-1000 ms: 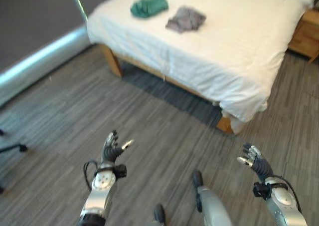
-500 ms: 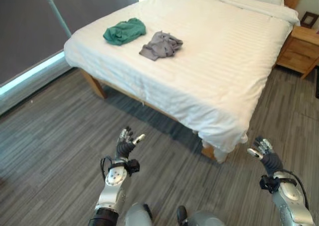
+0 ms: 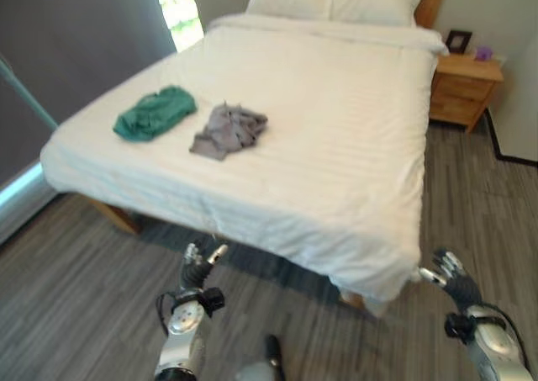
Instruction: Pick up bed clothes into laundry basket.
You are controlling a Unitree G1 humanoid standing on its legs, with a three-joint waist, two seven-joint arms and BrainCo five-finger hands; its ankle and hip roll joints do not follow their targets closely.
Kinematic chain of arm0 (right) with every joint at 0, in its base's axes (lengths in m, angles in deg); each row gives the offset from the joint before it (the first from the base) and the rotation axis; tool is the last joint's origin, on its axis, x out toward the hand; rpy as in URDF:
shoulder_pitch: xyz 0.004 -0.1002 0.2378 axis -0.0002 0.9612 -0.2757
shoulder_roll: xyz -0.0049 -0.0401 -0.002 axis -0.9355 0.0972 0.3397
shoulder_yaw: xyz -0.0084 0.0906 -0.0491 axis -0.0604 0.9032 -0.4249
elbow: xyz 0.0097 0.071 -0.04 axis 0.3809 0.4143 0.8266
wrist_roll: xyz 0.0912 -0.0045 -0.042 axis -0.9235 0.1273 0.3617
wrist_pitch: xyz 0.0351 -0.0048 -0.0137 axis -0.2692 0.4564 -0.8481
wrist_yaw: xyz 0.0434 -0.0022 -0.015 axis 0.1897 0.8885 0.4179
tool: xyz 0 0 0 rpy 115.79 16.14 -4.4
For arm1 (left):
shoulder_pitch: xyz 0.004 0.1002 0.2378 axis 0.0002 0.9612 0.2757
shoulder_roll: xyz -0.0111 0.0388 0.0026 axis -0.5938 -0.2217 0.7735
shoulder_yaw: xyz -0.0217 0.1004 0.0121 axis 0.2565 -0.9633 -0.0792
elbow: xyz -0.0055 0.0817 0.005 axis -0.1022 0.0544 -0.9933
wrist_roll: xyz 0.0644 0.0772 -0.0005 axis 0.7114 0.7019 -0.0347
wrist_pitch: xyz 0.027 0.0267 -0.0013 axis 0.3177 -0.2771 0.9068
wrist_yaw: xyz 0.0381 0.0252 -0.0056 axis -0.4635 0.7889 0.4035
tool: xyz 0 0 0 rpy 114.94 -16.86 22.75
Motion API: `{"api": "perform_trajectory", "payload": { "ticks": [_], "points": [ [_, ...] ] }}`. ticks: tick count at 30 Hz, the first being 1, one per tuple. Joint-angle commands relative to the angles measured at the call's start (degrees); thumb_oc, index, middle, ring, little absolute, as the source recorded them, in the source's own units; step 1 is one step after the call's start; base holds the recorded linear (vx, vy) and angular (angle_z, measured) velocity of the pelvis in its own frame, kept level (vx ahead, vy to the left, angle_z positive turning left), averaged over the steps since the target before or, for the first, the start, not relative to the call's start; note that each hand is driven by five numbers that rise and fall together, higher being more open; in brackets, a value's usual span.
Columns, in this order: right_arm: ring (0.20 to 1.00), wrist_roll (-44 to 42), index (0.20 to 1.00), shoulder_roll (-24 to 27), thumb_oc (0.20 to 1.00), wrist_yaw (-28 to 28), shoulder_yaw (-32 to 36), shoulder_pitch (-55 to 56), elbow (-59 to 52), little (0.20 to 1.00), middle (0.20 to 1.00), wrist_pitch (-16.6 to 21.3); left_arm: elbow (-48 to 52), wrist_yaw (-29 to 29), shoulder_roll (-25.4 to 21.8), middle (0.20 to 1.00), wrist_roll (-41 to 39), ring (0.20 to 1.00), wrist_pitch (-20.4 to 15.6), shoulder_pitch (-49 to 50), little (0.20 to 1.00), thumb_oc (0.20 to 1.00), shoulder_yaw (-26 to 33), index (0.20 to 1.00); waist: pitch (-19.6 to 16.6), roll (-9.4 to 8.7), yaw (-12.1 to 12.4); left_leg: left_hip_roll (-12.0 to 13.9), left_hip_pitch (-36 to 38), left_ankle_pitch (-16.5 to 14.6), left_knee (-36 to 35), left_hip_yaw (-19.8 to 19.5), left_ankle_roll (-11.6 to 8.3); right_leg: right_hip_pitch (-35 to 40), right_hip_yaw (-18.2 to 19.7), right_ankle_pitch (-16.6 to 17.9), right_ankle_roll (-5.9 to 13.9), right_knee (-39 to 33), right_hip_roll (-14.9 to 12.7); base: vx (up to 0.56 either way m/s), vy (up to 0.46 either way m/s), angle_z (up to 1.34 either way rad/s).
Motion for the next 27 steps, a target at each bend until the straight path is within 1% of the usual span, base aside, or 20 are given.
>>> {"api": "perform_trajectory", "payload": {
  "ticks": [1,2,3,4,5,6,7,8,10,13,16,17,18,19,21,23,24,25,26,27],
  "points": [
    [1.0,-0.26,1.0,0.8,1.0,-1.15,2.15,-3.91,-3.65,1.0,1.0,3.44,5.63,-0.58,-5.15,1.0,2.12,1.0,-3.49,-4.81,1.0,1.0,2.42,1.0,5.14,-0.21,-1.13,4.3,4.21,3.15,-2.54,-0.19,-7.54,-5.89,3.75,22.12,4.42,-6.8,-13.85,0.29,0.368,-0.35],
    [1.0,-0.04,1.0,0.91,1.0,-1.41,2.12,-3.76,-3.7,1.0,1.0,3.25,5.45,-0.66,-5.71,1.0,2.68,1.0,-3.44,-5.43,1.0,1.0,2.57,1.0,6.07,0.23,-2.22,3.65,6.75,2.79,-4.26,0.21,-7.24,-9.3,1.69,19.52,4.04,-6.8,-12.14,0.19,0.248,0.0],
    [1.0,-0.03,1.0,0.93,1.0,-1.41,2.12,-3.81,-3.7,1.0,1.0,3.23,5.43,-0.66,-5.7,1.0,2.68,1.0,-3.44,-5.48,1.0,1.0,2.6,1.0,6.09,0.34,-2.2,3.78,6.71,2.93,-4.37,0.22,-7.27,-9.38,1.67,19.67,3.99,-6.86,-11.99,0.29,0.275,0.19],
    [1.0,-0.54,1.0,1.06,1.0,-2.16,2.47,-3.31,-3.9,1.0,1.0,3.25,4.82,-0.34,-5.96,1.0,2.13,1.0,-3.58,-6.18,1.0,1.0,2.8,1.0,6.71,0.57,-4.08,2.41,9.69,1.69,-5.99,0.47,-7.25,-13.25,-2.31,14.47,3.81,-12.17,-8.46,0.21,0.159,0.19],
    [1.0,-0.54,1.0,1.08,1.0,-2.17,2.49,-3.24,-3.96,1.0,1.0,3.21,4.78,-0.32,-5.95,1.0,2.1,1.0,-3.59,-6.18,1.0,1.0,2.78,1.0,6.82,0.57,-4.32,2.38,9.87,1.51,-5.97,0.22,-7.28,-12.96,-2.57,14.17,3.79,-12.1,-8.55,0.41,0.24,0.24],
    [1.0,-0.73,1.0,1.17,1.0,-2.33,2.95,-2.35,-3.71,1.0,1.0,3.39,4.09,-0.21,-5.7,1.0,1.64,1.0,-3.82,-6.43,1.0,1.0,3.0,1.0,6.25,-0.29,-4.68,0.83,11.7,-0.23,-6.57,0.77,-7.41,-13.75,-7.57,11.75,3.55,-21.41,-6.81,0.23,0.081,0.29],
    [1.0,-0.73,1.0,1.16,1.0,-2.34,2.96,-2.24,-3.74,1.0,1.0,3.39,4.07,-0.21,-5.7,1.0,1.62,1.0,-3.85,-6.38,1.0,1.0,2.94,1.0,6.35,-0.15,-4.95,0.96,11.91,-0.46,-6.51,0.45,-7.42,-13.08,-7.94,11.79,3.57,-22.02,-6.78,0.36,0.085,0.23],
    [1.0,-1.23,1.0,1.12,1.0,-2.21,3.26,-1.85,-3.32,1.0,1.0,3.42,3.28,-0.16,-5.02,1.0,2.17,1.0,-3.76,-6.38,1.0,1.0,2.16,1.0,5.35,-1.42,-4.24,0.1,12.6,-1.47,-6.03,0.6,-7.4,-8.88,-12.08,12.0,2.45,-28.64,-6.93,0.16,0.006,0.23],
    [1.0,-1.24,1.0,1.11,1.0,-2.22,3.28,-1.8,-3.32,1.0,1.0,3.43,3.27,-0.18,-5.03,1.0,2.18,1.0,-3.78,-6.37,1.0,1.0,2.11,1.0,5.52,-1.45,-4.26,0.12,12.81,-1.52,-5.99,0.53,-7.41,-8.43,-12.16,12.14,2.46,-29.02,-6.93,0.1,-0.008,0.3],
    [1.0,-1.14,1.0,1.58,1.0,-2.26,3.55,-1.92,-3.03,1.0,1.0,3.34,3.34,0.29,-3.39,1.0,1.41,1.0,-3.87,-5.13,1.0,1.0,2.5,1.0,4.29,-2.0,-2.94,-0.2,13.12,-1.68,-5.78,0.64,-7.62,-4.93,-10.38,12.76,2.3,-34.31,-6.43,0.08,-0.03,0.18],
    [1.0,-1.27,1.0,2.54,1.0,-2.22,3.98,-2.45,-3.54,1.0,1.0,3.43,3.63,0.3,-2.23,1.0,-0.57,1.0,-3.91,-3.4,1.0,1.0,3.96,1.0,4.15,-2.61,-1.48,0.38,13.12,-2.12,-2.5,1.93,-8.58,-2.07,-12.34,13.72,2.14,-36.97,-6.46,0.06,-0.067,-0.23],
    [1.0,-1.59,1.0,3.01,1.0,-2.3,4.23,-2.89,-2.97,1.0,1.0,3.63,4.0,0.58,-2.55,1.0,-0.14,1.0,-3.91,-2.79,1.0,1.0,4.37,1.0,4.97,-3.17,-0.49,0.47,11.28,-2.19,2.76,0.22,-9.05,-1.62,-12.27,13.65,1.56,-36.71,-6.57,-0.05,-0.028,-0.19],
    [1.0,-1.67,1.0,3.4,1.0,-1.93,4.03,-3.68,-2.19,1.0,1.0,3.61,4.39,0.23,-2.74,1.0,-0.15,1.0,-4.15,-2.79,1.0,1.0,4.4,1.0,5.82,-3.5,0.42,0.58,8.96,-1.84,4.14,-2.48,-9.29,-1.73,-11.58,13.53,1.42,-36.16,-6.98,-0.05,0.092,-0.25],
    [1.0,-1.96,1.0,3.59,1.0,-0.74,4.49,-4.28,-1.45,1.0,1.0,3.36,4.18,-0.37,-2.3,1.0,-1.34,1.0,-4.28,-3.1,1.0,1.0,4.43,1.0,5.89,-3.95,0.15,3.91,6.38,-1.55,2.69,-2.41,-10.08,-1.91,-11.64,13.06,2.37,-35.64,-9.46,0.01,0.195,-0.31],
    [1.0,-2.98,1.0,3.64,1.0,-0.75,4.79,-4.0,-1.94,1.0,1.0,3.43,4.16,-0.48,-2.13,1.0,-1.83,1.0,-4.82,-3.26,1.0,1.0,4.3,1.0,5.42,-3.34,-0.02,7.12,5.97,0.19,1.4,-1.87,-10.72,-2.11,-11.02,11.49,2.97,-34.91,-10.97,0.12,0.228,-0.14],
    [1.0,-2.38,1.0,4.51,1.0,-0.8,4.65,-3.57,-2.4,1.0,1.0,3.79,3.79,-0.97,-2.27,1.0,-1.96,1.0,-5.06,-4.12,1.0,1.0,3.9,1.0,5.56,-2.45,-0.08,10.78,4.65,4.05,-0.4,-3.54,-11.81,-2.06,-9.51,10.33,3.48,-34.33,-12.58,0.12,0.227,-0.01],
    [1.0,-2.37,1.0,4.54,1.0,-0.79,4.68,-3.54,-2.42,1.0,1.0,3.78,3.73,-0.98,-2.23,1.0,-1.97,1.0,-5.09,-4.16,1.0,1.0,3.86,1.0,5.55,-2.42,-0.1,10.78,4.79,4.18,-0.64,-3.57,-11.89,-2.09,-9.54,10.16,3.45,-34.17,-12.56,0.1,0.226,-0.3],
    [1.0,-1.95,1.0,5.31,1.0,-0.64,4.74,-3.42,-2.57,1.0,1.0,3.77,3.66,-1.15,-2.31,1.0,-2.36,1.0,-5.42,-4.8,1.0,1.0,3.53,1.0,5.83,-2.11,-0.16,12.66,4.26,5.92,-1.56,-5.66,-12.66,-2.2,-8.15,9.7,3.7,-33.56,-13.59,0.17,0.381,-0.31],
    [1.0,-1.6,1.0,6.31,1.0,0.11,4.87,-3.64,-2.46,1.0,1.0,3.95,3.64,-1.91,-2.35,1.0,-3.69,1.0,-6.32,-6.86,1.0,1.0,3.31,1.0,5.98,-1.44,-0.49,16.54,4.22,9.5,-2.63,-10.26,-14.39,-3.16,-4.81,8.42,4.48,-31.55,-15.35,0.24,0.539,-0.32],
    [1.0,-1.56,1.0,6.71,1.0,0.47,4.83,-3.98,-2.08,1.0,1.0,4.06,4.13,-2.23,-2.31,1.0,-4.28,1.0,-6.66,-7.59,1.0,1.0,3.21,1.0,5.69,-1.14,-0.62,17.95,4.07,11.33,-2.94,-12.59,-15.13,-3.55,-3.1,7.91,5.12,-30.64,-16.19,0.24,0.561,-0.39]
  ]
}}
